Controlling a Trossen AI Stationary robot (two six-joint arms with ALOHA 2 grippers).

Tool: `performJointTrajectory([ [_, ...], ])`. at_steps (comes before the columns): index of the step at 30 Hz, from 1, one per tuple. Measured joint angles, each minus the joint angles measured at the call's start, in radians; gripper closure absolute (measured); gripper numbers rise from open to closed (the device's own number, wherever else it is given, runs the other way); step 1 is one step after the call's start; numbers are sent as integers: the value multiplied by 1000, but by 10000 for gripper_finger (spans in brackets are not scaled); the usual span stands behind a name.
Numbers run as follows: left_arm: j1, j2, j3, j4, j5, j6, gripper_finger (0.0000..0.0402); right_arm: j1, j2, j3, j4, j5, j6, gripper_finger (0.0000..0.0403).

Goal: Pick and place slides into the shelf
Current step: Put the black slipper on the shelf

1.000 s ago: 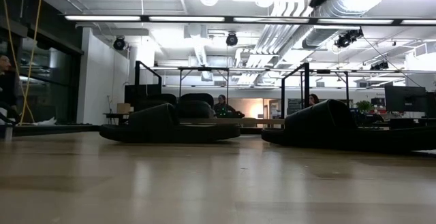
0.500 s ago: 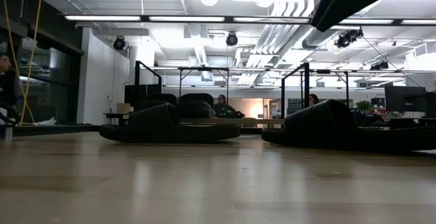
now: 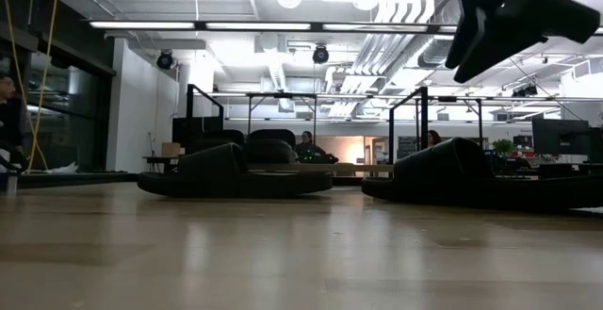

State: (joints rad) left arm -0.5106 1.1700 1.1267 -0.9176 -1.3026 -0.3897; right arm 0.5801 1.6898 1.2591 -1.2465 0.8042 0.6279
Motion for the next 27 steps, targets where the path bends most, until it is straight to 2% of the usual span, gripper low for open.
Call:
performJointTrajectory([
  [12,0,-1,0,-2,-3,0,156,10,4,-5,-41,17,72,237],
  [21,0,-1,0,-2,-3,0,156,18,5,-224,23,60,166,237],
  [27,0,-1,0,-2,-4,1,156,42,5,-283,48,111,235,237],
])
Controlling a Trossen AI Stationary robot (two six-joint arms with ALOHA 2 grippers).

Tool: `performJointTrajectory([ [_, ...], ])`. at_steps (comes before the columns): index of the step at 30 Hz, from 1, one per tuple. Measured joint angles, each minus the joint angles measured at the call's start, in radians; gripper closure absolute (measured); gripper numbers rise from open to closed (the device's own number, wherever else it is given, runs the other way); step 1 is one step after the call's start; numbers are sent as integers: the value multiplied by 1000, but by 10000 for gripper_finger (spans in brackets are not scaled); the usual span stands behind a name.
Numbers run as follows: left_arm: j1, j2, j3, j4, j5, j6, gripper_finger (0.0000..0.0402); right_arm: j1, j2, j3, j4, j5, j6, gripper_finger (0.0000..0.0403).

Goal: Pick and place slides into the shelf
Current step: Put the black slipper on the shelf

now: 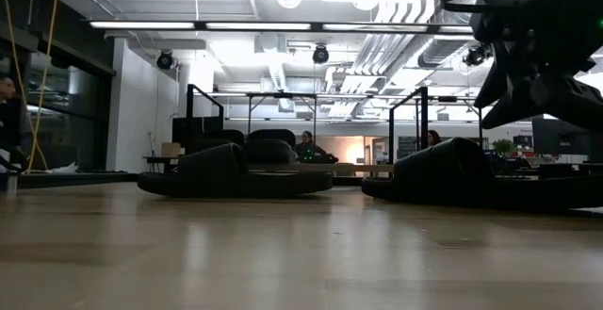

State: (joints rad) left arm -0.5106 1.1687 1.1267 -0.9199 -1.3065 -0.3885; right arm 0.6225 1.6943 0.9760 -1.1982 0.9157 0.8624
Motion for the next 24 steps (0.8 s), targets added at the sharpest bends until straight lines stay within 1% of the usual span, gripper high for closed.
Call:
performJointTrajectory([
  [6,0,0,0,0,-3,2,156,0,0,-10,40,-6,14,237],
  [13,0,0,0,0,-3,2,156,-1,0,-10,159,-34,-77,237],
  [17,0,0,0,0,-3,2,156,-13,0,-10,175,-37,-85,237],
  [21,0,0,0,0,-3,2,156,-39,0,-10,180,-63,-86,237],
  [24,0,0,0,0,-3,2,156,-57,2,-10,202,-81,-118,237],
])
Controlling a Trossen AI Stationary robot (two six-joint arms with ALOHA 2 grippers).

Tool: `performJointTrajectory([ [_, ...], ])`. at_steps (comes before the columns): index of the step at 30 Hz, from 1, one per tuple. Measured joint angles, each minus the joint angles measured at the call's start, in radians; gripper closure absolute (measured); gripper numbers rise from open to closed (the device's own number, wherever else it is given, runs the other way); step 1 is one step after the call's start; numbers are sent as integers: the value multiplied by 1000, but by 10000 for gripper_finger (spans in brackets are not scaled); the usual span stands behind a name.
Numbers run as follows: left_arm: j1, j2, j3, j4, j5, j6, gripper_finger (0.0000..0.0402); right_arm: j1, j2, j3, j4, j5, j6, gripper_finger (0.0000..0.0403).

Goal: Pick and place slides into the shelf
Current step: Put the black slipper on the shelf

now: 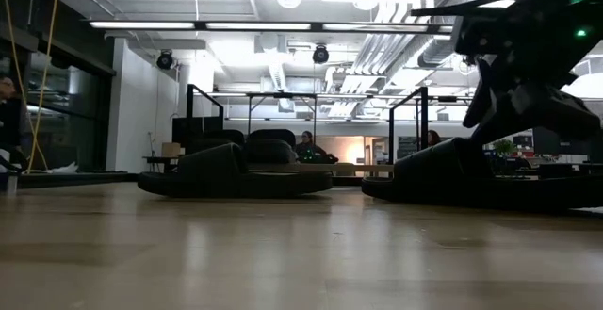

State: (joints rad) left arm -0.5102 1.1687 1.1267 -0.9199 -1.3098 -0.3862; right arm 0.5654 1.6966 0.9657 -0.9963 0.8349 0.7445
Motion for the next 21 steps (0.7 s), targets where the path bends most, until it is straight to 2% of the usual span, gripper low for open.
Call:
performJointTrajectory([
  [7,0,0,0,0,0,0,156,-41,16,0,107,-2,-120,237],
  [13,0,0,0,0,0,0,156,-73,70,0,125,-23,-151,237],
  [21,0,0,0,0,-3,0,156,-101,135,3,141,4,-166,237],
])
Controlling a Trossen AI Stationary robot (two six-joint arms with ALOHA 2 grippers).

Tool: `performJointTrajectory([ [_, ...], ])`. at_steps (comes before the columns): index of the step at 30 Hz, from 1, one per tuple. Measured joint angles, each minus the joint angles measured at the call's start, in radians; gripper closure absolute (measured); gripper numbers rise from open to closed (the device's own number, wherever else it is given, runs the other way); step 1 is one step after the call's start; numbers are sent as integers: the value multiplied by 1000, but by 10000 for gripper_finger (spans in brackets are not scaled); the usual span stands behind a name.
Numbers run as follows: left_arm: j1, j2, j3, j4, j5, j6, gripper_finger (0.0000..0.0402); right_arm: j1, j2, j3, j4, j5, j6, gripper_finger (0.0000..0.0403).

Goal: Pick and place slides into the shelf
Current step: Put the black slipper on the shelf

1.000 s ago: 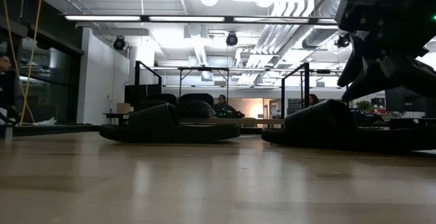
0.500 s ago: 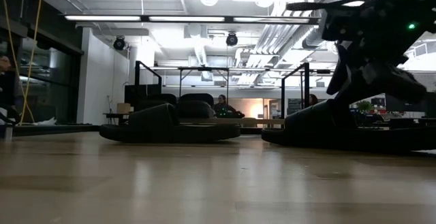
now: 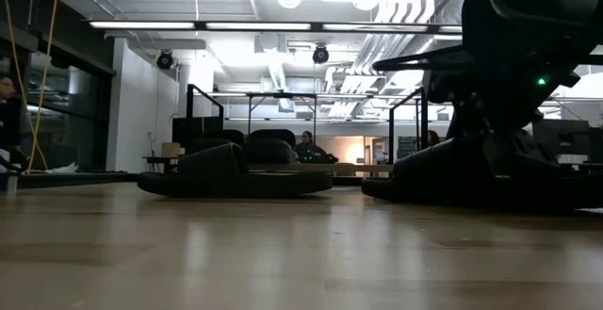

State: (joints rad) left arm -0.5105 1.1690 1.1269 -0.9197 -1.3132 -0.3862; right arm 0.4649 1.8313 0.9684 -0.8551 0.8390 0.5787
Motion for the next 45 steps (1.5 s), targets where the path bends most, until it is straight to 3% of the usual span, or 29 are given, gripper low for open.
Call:
performJointTrajectory([
  [11,0,0,0,0,0,0,156,0,-1,-1,-4,19,26,252],
  [24,0,0,0,0,0,0,156,0,-3,-1,-20,28,22,393],
  [37,0,0,0,0,0,0,156,0,-6,-1,-44,27,57,401],
  [45,0,0,0,0,0,0,156,-5,-25,58,-192,1,164,402],
])
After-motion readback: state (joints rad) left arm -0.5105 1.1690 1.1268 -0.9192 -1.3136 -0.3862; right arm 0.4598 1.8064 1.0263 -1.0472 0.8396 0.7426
